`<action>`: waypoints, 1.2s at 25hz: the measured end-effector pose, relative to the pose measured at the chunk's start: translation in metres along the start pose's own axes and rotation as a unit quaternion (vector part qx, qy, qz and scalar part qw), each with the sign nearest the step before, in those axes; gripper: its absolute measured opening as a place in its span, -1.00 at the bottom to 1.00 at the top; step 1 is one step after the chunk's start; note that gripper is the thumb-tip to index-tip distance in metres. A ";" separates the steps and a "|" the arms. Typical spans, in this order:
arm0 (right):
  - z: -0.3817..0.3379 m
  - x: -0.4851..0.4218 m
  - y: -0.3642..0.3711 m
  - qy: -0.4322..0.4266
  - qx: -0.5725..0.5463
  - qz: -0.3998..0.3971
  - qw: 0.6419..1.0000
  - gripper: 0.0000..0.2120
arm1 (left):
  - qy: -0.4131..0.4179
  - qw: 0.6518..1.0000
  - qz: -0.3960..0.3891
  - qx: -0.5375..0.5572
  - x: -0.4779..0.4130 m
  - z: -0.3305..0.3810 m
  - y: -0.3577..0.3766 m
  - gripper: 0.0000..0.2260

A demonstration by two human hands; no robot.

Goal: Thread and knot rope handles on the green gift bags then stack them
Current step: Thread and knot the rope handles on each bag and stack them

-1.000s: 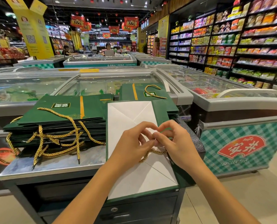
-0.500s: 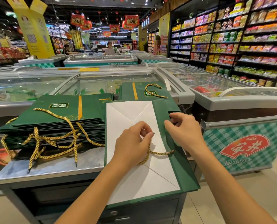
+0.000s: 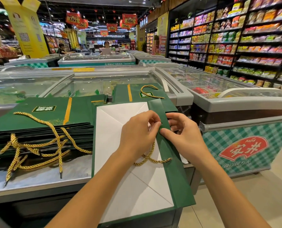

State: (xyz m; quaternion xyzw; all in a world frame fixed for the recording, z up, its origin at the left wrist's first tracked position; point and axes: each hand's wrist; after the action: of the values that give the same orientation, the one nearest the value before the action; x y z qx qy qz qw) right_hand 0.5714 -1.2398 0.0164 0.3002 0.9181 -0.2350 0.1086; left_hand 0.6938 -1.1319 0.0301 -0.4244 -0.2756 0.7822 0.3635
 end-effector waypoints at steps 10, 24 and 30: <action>-0.004 -0.009 -0.019 0.030 -0.211 -0.087 0.973 -0.74 | 0.037 0.994 0.077 0.063 -0.001 -0.011 0.014 -0.90; -0.011 -0.005 -0.010 0.047 -0.131 -0.080 0.987 -0.87 | 0.036 0.991 0.049 0.119 0.002 -0.007 0.012 -0.85; -0.008 -0.003 -0.004 0.065 -0.093 -0.033 0.993 -0.90 | 0.019 0.992 0.022 0.124 0.002 -0.008 0.015 -0.78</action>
State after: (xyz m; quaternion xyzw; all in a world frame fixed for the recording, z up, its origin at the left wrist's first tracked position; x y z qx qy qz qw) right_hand 0.5709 -1.2407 0.0258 0.2726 0.9506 -0.1320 0.0678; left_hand 0.6945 -1.1375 0.0144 -0.3968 -0.1606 0.8100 0.4009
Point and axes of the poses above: each hand's wrist, its own x-axis away from the middle knuckle, its own y-axis out of the palm, z = x × y, and after that the axes turned 14 degrees about -z, right-handed
